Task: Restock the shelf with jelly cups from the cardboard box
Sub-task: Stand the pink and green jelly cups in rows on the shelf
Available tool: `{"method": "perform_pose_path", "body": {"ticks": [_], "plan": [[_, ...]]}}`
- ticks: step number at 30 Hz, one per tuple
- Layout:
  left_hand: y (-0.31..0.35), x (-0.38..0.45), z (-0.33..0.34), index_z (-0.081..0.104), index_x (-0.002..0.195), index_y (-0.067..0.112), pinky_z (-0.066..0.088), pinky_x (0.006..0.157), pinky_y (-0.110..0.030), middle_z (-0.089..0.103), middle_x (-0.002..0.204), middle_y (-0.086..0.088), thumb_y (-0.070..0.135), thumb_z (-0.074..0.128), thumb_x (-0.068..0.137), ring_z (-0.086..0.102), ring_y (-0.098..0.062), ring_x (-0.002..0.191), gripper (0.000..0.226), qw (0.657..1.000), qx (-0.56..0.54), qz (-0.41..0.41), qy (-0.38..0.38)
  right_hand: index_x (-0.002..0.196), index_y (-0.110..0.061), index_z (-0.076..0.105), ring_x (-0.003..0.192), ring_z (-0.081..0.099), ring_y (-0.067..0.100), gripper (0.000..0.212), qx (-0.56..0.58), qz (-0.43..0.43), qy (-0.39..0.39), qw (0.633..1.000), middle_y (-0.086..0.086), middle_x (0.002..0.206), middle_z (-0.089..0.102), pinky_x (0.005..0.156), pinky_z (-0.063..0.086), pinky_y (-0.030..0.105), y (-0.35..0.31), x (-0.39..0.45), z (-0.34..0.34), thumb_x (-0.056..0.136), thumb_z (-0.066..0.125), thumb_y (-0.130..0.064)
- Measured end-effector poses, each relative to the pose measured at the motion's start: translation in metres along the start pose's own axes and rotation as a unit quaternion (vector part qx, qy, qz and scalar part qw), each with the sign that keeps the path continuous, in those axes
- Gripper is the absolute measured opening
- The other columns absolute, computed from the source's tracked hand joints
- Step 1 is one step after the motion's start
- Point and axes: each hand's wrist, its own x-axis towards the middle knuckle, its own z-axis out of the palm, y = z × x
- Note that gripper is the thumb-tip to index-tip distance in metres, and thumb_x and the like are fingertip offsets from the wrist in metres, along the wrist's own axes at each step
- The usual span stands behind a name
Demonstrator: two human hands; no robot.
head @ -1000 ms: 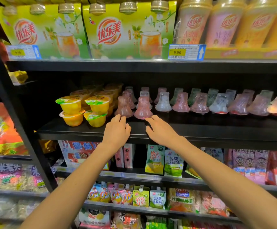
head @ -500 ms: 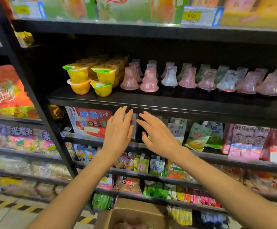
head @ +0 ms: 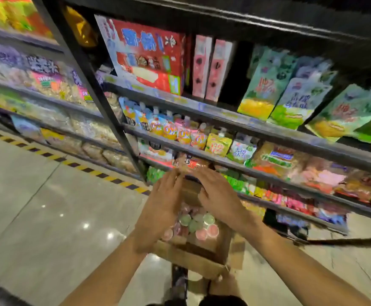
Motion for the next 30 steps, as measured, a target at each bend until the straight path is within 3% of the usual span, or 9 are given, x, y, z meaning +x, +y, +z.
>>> {"method": "perform_pose_path", "body": {"ticks": [4, 6, 8, 11, 15, 21, 25, 30], "plan": [[-0.002, -0.034, 0.073, 0.035, 0.142, 0.029, 0.038, 0.105, -0.036, 0.036, 0.148, 0.005, 0.04, 0.061, 0.085, 0.035, -0.016, 0.138, 0.064, 0.995, -0.017, -0.052, -0.082, 0.147, -0.014, 0.044, 0.145, 0.033, 0.02, 0.053, 0.019, 0.027, -0.076, 0.997, 0.001, 0.153, 0.042, 0.117, 0.014, 0.027, 0.027, -0.033, 0.07, 0.094, 0.051, -0.016], [-0.004, -0.048, 0.112, 0.036, 0.145, 0.026, 0.044, 0.1, -0.035, 0.04, 0.148, 0.004, 0.037, 0.05, 0.09, 0.042, -0.017, 0.133, 0.058, 0.993, -0.037, -0.061, -0.091, 0.148, -0.017, 0.042, 0.144, 0.033, 0.016, 0.054, 0.023, 0.04, -0.108, 0.993, -0.003, 0.154, 0.041, 0.117, 0.012, 0.024, 0.042, -0.05, 0.106, 0.096, 0.053, -0.02], [-0.006, -0.064, 0.155, 0.034, 0.148, 0.021, 0.047, 0.094, -0.036, 0.044, 0.145, -0.004, 0.028, 0.038, 0.097, 0.049, -0.021, 0.125, 0.052, 0.988, -0.079, -0.086, -0.102, 0.145, -0.019, 0.046, 0.141, 0.037, 0.014, 0.053, 0.035, 0.059, -0.138, 0.988, -0.005, 0.15, 0.045, 0.12, 0.021, 0.029, 0.06, -0.067, 0.143, 0.093, 0.055, -0.021], [-0.008, -0.091, 0.218, 0.039, 0.143, 0.021, 0.048, 0.095, -0.036, 0.051, 0.135, -0.004, 0.018, 0.052, 0.095, 0.052, -0.023, 0.122, 0.05, 0.98, -0.09, -0.121, -0.126, 0.146, -0.024, 0.044, 0.141, 0.037, 0.014, 0.058, 0.052, 0.106, -0.188, 0.975, -0.006, 0.15, 0.044, 0.12, 0.024, 0.03, 0.092, -0.09, 0.196, 0.089, 0.051, -0.018], [-0.01, -0.111, 0.297, 0.035, 0.145, 0.02, 0.044, 0.101, -0.039, 0.043, 0.145, -0.002, 0.017, 0.06, 0.089, 0.041, -0.024, 0.134, 0.061, 0.968, -0.063, -0.141, -0.2, 0.15, -0.029, 0.037, 0.144, 0.029, 0.011, 0.061, 0.065, 0.154, -0.236, 0.957, -0.009, 0.156, 0.035, 0.114, 0.021, 0.021, 0.136, -0.109, 0.265, 0.09, 0.048, -0.017], [-0.006, -0.107, 0.409, 0.04, 0.138, 0.021, 0.041, 0.102, -0.039, 0.048, 0.134, -0.001, 0.025, 0.051, 0.093, 0.046, -0.023, 0.123, 0.046, 0.948, -0.106, -0.209, -0.217, 0.143, -0.023, 0.047, 0.131, 0.046, 0.022, 0.054, 0.058, 0.21, -0.254, 0.942, 0.002, 0.141, 0.053, 0.11, 0.032, 0.03, 0.2, -0.119, 0.357, 0.089, 0.054, -0.013], [-0.007, -0.092, 0.48, 0.032, 0.144, 0.019, 0.036, 0.106, -0.042, 0.042, 0.141, -0.005, 0.032, 0.067, 0.083, 0.04, -0.026, 0.13, 0.071, 0.933, -0.101, -0.218, -0.269, 0.145, -0.025, 0.04, 0.124, 0.052, 0.028, 0.06, 0.095, 0.259, -0.285, 0.918, 0.006, 0.135, 0.057, 0.105, 0.044, 0.041, 0.241, -0.127, 0.412, 0.087, 0.055, -0.019], [-0.02, -0.062, 0.56, 0.035, 0.144, 0.016, 0.038, 0.103, -0.042, 0.044, 0.14, -0.009, 0.017, 0.053, 0.092, 0.043, -0.029, 0.128, 0.054, 0.931, -0.116, -0.222, -0.263, 0.144, -0.017, 0.039, 0.111, 0.062, 0.03, 0.053, 0.118, 0.304, -0.343, 0.881, 0.011, 0.12, 0.064, 0.099, 0.049, 0.039, 0.284, -0.128, 0.48, 0.093, 0.055, -0.022]]}}
